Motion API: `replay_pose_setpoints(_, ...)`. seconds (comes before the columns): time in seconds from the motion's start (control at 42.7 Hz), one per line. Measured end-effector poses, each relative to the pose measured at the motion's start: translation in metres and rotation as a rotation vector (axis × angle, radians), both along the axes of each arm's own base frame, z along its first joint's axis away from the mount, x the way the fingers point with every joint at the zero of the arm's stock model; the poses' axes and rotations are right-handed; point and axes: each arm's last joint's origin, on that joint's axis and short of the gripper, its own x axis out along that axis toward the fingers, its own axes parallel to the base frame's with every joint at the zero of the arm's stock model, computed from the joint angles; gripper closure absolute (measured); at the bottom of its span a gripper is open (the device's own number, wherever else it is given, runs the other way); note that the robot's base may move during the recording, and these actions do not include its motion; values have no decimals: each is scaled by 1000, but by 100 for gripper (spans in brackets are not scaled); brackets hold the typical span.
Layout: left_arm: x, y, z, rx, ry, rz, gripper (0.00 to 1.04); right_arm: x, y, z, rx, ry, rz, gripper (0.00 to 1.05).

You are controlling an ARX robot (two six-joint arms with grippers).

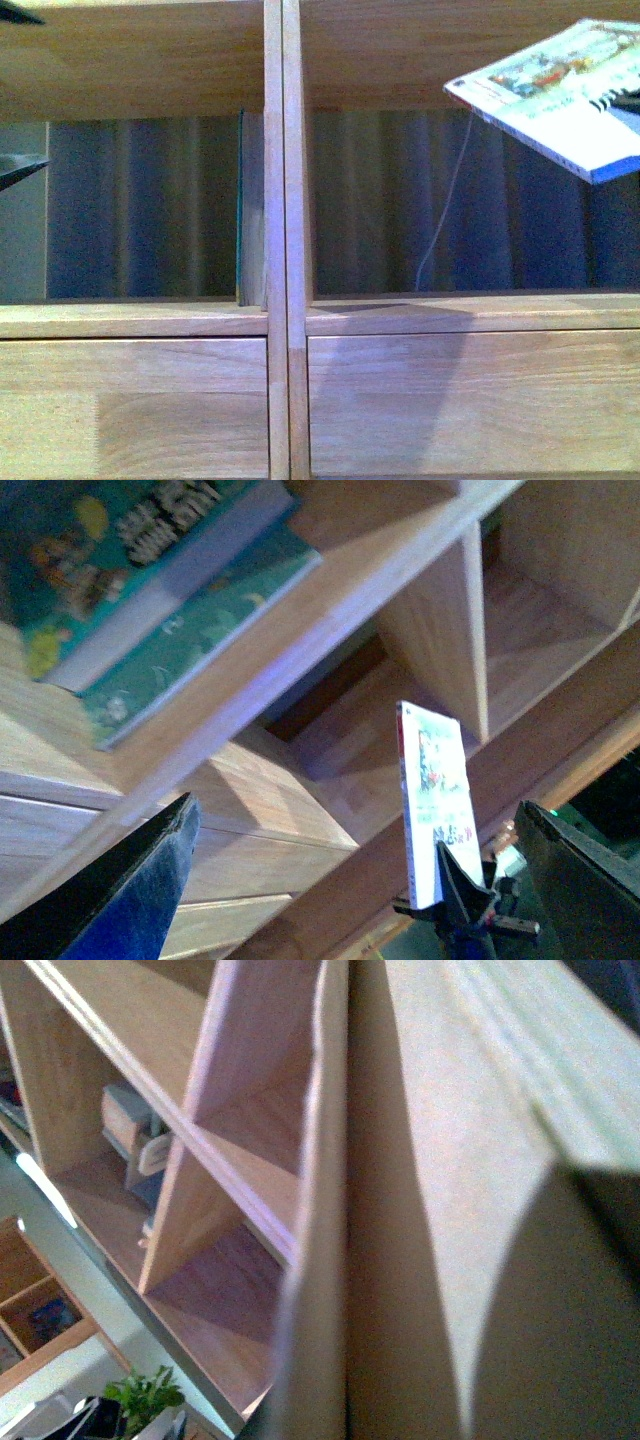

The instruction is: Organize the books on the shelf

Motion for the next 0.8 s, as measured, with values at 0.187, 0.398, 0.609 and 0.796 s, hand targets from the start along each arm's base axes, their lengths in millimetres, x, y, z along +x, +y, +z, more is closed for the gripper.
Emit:
replay_pose_setpoints(0.187,-3,-42,10,24,-53,-136,7,-3,12,25,-13,-78,52,97)
replay_pose_setpoints(0.398,-6,-82,23,53,-128,-221,7,-4,34,53,-22,-116,131,97)
replay_pose_setpoints(0.609,-9,-98,37,40,-191,-259,7,-5,54,64,-41,-131,193,97)
replay_pose_setpoints(0.796,-13,-107,45,38,-233,-274,7,-10,73,64,-53,-134,285,97)
